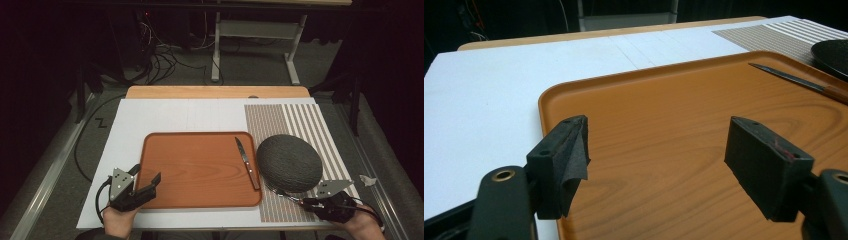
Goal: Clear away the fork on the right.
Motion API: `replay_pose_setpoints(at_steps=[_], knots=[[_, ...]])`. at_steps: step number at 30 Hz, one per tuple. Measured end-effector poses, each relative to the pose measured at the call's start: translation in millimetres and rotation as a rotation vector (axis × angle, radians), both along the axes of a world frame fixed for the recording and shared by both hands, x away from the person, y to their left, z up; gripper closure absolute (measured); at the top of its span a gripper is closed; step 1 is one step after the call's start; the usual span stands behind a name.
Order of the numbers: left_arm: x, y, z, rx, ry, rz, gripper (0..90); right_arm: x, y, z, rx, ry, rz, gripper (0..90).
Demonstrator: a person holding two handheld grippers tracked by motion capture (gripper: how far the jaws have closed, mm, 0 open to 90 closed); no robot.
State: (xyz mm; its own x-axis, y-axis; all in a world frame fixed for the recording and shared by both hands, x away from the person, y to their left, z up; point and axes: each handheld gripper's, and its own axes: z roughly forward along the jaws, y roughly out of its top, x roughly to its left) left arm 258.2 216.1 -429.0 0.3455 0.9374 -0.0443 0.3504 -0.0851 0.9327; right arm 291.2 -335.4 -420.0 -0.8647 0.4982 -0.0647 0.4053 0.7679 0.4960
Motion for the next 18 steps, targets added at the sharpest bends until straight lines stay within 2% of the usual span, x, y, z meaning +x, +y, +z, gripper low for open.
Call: replay_pose_setpoints(at_steps=[9, 18], knots=[[0.4, -0.3, -0.2, 0.001, 0.002, 0.0, 26.0, -0.7, 0.1, 0.2, -0.005, -0.017, 0.019, 79.1], [0.3, -0.2, -0.2, -0.001, 0.001, 0.0, 26.0, -3.7, 1.6, 6.9, 0.024, -0.035, 0.036, 79.2]])
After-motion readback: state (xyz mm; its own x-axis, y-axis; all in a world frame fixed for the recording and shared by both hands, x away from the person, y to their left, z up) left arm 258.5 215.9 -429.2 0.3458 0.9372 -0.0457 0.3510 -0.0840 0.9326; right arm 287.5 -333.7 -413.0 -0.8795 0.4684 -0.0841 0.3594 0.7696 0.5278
